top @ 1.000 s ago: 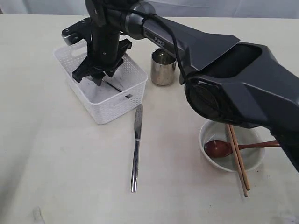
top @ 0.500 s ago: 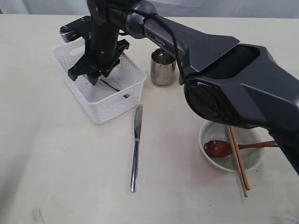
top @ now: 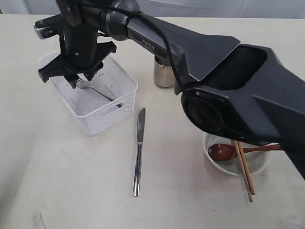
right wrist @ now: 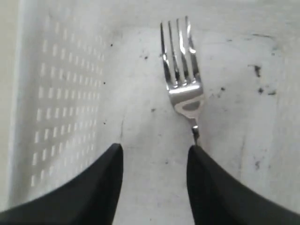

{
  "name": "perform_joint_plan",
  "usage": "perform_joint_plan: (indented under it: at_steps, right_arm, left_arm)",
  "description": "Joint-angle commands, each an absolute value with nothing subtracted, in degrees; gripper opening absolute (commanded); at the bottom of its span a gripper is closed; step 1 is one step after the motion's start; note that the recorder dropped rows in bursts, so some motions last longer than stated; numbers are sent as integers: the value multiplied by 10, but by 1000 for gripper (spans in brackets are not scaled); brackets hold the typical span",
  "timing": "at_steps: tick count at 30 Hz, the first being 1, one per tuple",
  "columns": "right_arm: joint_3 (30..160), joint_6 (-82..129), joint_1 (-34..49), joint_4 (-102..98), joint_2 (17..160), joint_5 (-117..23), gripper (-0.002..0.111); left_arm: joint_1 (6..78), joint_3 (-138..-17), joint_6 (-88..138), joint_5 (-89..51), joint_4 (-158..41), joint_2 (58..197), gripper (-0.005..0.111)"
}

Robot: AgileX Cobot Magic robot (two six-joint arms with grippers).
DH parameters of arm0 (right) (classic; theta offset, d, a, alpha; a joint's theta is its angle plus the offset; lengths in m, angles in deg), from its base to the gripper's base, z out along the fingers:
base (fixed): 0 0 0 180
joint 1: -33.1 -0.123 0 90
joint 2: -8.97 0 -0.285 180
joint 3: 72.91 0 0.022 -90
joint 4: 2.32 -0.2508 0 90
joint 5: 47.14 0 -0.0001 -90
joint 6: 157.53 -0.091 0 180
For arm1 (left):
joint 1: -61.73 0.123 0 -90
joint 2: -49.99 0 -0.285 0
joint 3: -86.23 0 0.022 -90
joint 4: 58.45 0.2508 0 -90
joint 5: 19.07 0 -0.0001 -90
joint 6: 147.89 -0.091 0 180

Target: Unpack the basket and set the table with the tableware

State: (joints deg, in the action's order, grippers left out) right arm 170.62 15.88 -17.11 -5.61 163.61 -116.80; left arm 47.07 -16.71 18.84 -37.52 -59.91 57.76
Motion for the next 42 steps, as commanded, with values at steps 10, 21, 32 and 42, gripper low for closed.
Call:
perform_joint_plan:
  at_steps: [10,21,32,42]
  right_arm:
    - [1698,549,-143,-72,1643,-1171,42]
    - [1690,486,-146,-75,1629,-1171,42]
    - [1545,463,-146,-29,1603,-1171,39]
    - [1564,461,-145,-23,1609,-1142,39]
  left_arm:
    - [467,-165,191,-376,-602,578,0]
    - [467,-165,191,-376,-602,578,0]
    - [467,-165,191,-376,-602,578,0]
    - [467,-165,191,-376,-602,578,0]
